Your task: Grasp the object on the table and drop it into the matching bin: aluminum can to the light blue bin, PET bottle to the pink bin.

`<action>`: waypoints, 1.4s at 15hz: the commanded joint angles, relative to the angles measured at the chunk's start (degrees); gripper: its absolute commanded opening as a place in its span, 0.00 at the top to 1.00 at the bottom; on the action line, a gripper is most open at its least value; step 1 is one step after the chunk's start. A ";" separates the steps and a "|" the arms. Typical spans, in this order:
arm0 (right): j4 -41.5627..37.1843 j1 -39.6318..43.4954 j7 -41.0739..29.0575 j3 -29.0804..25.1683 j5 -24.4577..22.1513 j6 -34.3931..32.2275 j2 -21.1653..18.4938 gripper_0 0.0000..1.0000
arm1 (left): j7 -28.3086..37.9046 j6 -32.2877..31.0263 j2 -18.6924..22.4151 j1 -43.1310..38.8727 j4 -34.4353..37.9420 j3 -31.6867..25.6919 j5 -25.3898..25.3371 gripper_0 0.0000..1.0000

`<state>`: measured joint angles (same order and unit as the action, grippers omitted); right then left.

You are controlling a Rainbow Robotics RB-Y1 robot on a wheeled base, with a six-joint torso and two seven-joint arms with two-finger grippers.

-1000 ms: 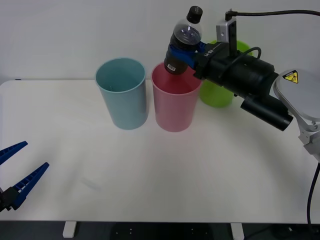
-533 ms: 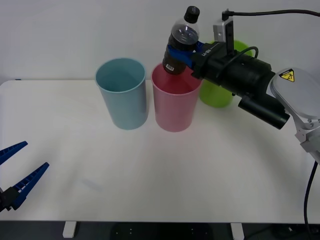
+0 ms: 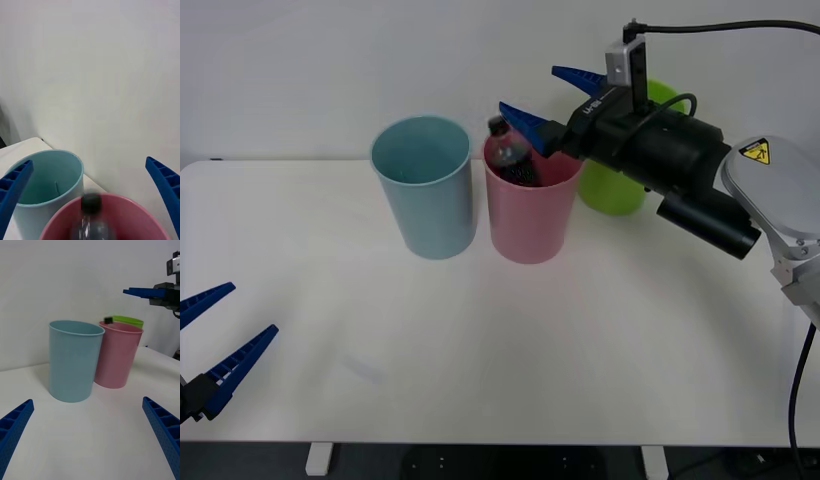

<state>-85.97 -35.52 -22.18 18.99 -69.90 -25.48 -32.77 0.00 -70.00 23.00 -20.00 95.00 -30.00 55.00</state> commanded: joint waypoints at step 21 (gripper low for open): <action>-28.29 39.56 12.60 -21.10 5.92 -12.66 -6.43 0.00 | 0.00 0.00 0.00 0.00 0.00 0.00 0.00 0.00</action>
<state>-114.20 2.69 -11.39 -1.29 -64.33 -37.29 -39.21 0.00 -70.00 23.00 -20.00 95.00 -30.00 55.00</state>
